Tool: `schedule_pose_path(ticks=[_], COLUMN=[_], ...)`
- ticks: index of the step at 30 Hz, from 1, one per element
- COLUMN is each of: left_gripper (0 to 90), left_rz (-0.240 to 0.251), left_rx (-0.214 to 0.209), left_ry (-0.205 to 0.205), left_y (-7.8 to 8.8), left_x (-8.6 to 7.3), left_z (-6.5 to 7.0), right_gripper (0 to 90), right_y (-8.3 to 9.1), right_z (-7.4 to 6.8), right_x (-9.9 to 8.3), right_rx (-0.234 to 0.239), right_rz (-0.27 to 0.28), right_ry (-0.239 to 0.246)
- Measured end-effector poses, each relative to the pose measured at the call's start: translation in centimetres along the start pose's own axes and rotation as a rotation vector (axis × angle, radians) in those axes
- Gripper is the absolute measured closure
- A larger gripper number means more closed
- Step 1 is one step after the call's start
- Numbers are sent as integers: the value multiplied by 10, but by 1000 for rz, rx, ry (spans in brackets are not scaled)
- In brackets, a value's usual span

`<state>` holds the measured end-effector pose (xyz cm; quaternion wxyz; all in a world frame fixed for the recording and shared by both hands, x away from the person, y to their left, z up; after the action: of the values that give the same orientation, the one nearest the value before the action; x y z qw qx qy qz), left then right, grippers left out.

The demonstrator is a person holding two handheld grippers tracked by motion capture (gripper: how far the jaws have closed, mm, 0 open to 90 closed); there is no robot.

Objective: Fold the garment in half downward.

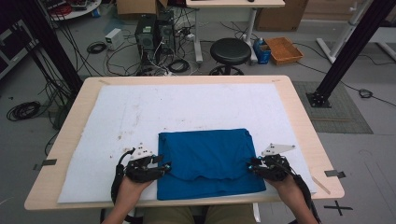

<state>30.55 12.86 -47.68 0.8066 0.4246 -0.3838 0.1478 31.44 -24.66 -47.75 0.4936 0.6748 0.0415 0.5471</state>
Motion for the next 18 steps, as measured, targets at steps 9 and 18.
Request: schedule_pose_path(ticks=[9,18], left_gripper=[667,853], left_rz=[-29,52], left_rx=[39,-70], left_ry=[-27,-34], left_y=[-5,14], left_x=[-4,9], left_z=[0,4], right_gripper=[818,852], right_y=[-1,10], right_z=[-2,1], right_x=[0,4], right_rx=[-2,-1], right_rz=[2,63], right_ry=[58,51])
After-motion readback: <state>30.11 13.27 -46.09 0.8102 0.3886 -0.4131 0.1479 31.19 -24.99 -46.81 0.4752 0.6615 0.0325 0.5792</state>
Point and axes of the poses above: each handheld gripper's, and its own axes: y roughly backward along the jaws, x roughly out of its top, z roughly to its right, the point moved 5 cm from there along -y, roughly forward along the jaws, and after that the axes turned 12 degrees about y, right-handed, at the moved point
